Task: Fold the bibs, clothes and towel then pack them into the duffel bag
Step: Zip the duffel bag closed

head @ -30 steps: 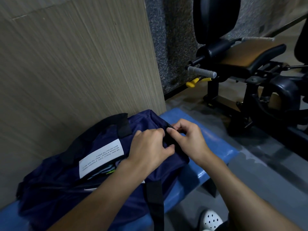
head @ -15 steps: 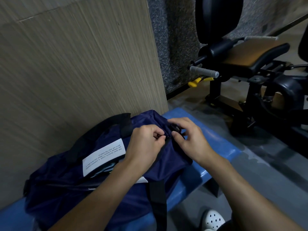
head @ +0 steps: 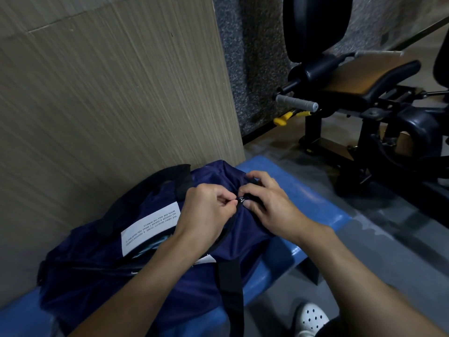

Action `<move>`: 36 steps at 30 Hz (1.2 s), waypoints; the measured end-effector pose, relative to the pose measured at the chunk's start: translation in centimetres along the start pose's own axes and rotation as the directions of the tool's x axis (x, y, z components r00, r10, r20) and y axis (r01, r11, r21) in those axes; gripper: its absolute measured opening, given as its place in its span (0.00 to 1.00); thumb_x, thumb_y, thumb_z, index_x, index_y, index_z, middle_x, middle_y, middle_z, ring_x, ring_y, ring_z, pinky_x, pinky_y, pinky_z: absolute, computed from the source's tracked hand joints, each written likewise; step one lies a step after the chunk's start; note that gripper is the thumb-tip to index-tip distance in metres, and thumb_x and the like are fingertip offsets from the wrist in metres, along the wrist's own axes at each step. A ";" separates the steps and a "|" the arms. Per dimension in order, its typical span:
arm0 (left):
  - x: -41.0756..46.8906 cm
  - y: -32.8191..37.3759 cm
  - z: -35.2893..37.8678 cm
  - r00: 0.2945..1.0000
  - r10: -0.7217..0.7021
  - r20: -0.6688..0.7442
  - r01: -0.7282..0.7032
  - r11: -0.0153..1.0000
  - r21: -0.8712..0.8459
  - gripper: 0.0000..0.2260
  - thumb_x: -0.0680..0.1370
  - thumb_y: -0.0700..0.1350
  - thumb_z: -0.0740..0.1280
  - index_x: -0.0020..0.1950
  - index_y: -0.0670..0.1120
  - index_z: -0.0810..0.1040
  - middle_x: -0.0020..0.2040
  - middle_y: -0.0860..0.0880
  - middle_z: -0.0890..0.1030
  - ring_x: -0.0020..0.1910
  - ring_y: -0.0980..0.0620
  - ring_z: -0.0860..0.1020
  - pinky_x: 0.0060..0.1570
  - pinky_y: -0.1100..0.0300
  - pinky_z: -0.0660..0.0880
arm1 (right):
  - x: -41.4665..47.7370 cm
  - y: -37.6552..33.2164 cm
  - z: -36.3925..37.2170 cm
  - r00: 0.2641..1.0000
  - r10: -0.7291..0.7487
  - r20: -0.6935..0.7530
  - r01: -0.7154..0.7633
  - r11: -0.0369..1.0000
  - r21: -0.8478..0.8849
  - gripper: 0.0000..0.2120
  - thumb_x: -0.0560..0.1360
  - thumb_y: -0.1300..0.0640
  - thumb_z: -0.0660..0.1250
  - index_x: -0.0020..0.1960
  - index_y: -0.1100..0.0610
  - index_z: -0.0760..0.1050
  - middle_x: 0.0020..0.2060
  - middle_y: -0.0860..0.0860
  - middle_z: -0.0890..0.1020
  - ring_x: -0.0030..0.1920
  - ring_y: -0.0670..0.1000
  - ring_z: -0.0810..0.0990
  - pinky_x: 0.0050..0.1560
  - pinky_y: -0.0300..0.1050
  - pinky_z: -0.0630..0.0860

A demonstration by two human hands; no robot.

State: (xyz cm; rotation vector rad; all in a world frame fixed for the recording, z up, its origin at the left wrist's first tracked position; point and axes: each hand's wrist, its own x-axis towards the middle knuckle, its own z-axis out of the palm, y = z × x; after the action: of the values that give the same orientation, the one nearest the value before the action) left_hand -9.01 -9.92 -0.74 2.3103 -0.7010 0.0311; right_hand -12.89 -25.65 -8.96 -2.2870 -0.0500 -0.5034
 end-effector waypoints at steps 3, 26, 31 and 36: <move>-0.3 0.0 -0.6 1.000 -0.004 -0.029 0.005 0.999 0.040 0.03 0.72 0.38 0.76 0.42 0.46 0.86 0.27 0.59 0.79 0.29 0.65 0.79 0.34 0.74 0.72 | 0.0 0.0 -0.2 1.000 0.011 -0.022 -0.012 0.999 -0.034 0.08 0.80 0.56 0.64 0.52 0.43 0.70 0.66 0.46 0.65 0.66 0.53 0.67 0.62 0.56 0.67; -2.8 -3.8 -6.1 0.989 -0.039 -0.141 0.035 0.999 -0.031 0.10 0.71 0.36 0.75 0.39 0.51 0.85 0.30 0.57 0.80 0.28 0.61 0.75 0.34 0.71 0.71 | 1.3 -3.0 1.0 0.971 -0.119 -0.205 0.072 0.972 -0.224 0.05 0.73 0.53 0.72 0.44 0.48 0.76 0.46 0.37 0.77 0.62 0.46 0.68 0.57 0.46 0.49; -3.5 -4.0 -7.0 0.986 -0.052 -0.160 0.038 0.995 -0.089 0.07 0.72 0.36 0.75 0.41 0.49 0.85 0.28 0.57 0.79 0.28 0.61 0.74 0.34 0.72 0.70 | 1.8 -5.9 1.8 0.956 -0.254 -0.149 0.218 0.950 -0.224 0.19 0.70 0.39 0.67 0.56 0.47 0.79 0.52 0.38 0.80 0.65 0.44 0.69 0.61 0.48 0.53; -4.2 -3.9 -7.6 0.986 -0.010 -0.169 0.005 0.999 -0.034 0.06 0.72 0.36 0.75 0.41 0.47 0.86 0.30 0.53 0.81 0.28 0.61 0.75 0.33 0.72 0.70 | 1.9 -6.4 3.6 0.953 -0.250 -0.169 0.231 0.965 -0.125 0.06 0.72 0.52 0.69 0.49 0.49 0.80 0.45 0.39 0.78 0.50 0.45 0.74 0.56 0.47 0.57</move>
State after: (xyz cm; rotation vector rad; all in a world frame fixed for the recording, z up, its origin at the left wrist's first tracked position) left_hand -9.32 -0.69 1.63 2.2463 -0.6016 0.2084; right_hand -11.11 -18.89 -6.02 -2.3375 -0.2185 -0.8601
